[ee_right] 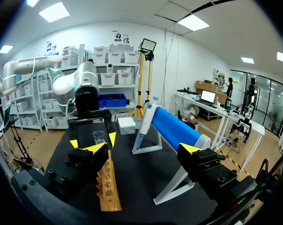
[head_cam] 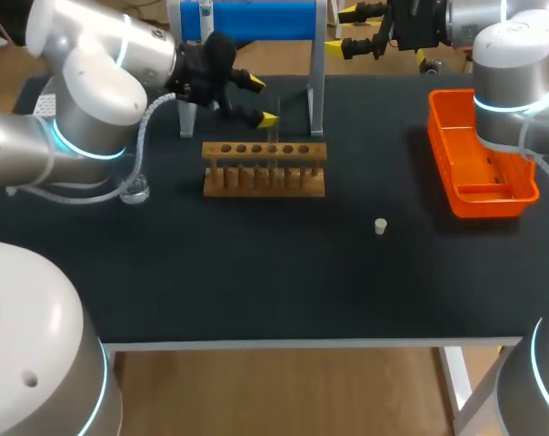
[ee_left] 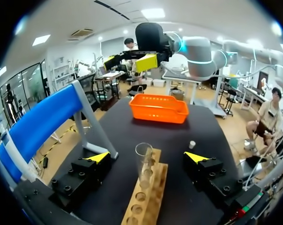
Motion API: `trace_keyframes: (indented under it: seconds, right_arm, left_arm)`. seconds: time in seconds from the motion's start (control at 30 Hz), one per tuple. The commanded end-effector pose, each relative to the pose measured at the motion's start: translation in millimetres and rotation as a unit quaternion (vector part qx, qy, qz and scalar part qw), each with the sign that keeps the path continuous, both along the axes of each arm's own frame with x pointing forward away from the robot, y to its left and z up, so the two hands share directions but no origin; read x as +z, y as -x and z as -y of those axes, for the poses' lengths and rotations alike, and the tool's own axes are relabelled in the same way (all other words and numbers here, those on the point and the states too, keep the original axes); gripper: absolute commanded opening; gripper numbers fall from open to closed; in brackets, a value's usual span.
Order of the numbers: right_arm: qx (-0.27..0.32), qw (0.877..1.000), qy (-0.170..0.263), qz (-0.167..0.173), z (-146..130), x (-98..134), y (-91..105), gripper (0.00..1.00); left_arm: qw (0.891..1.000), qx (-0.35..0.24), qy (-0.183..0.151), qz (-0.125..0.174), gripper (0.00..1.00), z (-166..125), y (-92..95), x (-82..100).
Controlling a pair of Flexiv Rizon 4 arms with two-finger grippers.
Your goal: Invert the test tube, pick up the pipette, mount the tip to pipette, aspirate from beaker and dispense into the tube, eject the tip, return the pipette, and cap with the stopper.
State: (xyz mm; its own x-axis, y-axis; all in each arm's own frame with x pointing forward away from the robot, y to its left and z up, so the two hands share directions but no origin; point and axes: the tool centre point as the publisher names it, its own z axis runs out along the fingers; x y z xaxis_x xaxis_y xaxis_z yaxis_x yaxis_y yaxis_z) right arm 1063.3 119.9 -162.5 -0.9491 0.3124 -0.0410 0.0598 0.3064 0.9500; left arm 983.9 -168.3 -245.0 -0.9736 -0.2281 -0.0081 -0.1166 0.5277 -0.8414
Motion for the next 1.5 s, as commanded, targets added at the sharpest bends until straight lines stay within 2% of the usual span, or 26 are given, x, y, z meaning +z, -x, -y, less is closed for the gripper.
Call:
trace_keyframes:
  seconds: [0.03,1.17,1.33,1.5]
  right_arm:
    - [0.002,1.000,0.002,-0.002,1,1,-0.4,1.00]
    - [0.002,1.000,0.002,-0.002,1,1,-0.4,1.00]
    - [0.002,1.000,0.002,-0.002,1,1,-0.4,1.00]
    - [0.002,1.000,0.002,-0.002,1,1,-0.4,1.00]
  left_arm:
    - [1.000,0.001,-0.001,-0.002,1.00,7,-4.9,-5.4]
    - [1.000,0.015,0.011,-0.014,1.00,30,-4.7,-30.6]
    - [1.000,0.002,-0.005,-0.019,1.00,35,-5.4,-35.8]
    - [1.000,0.000,-0.006,-0.021,1.00,37,-7.9,-38.2]
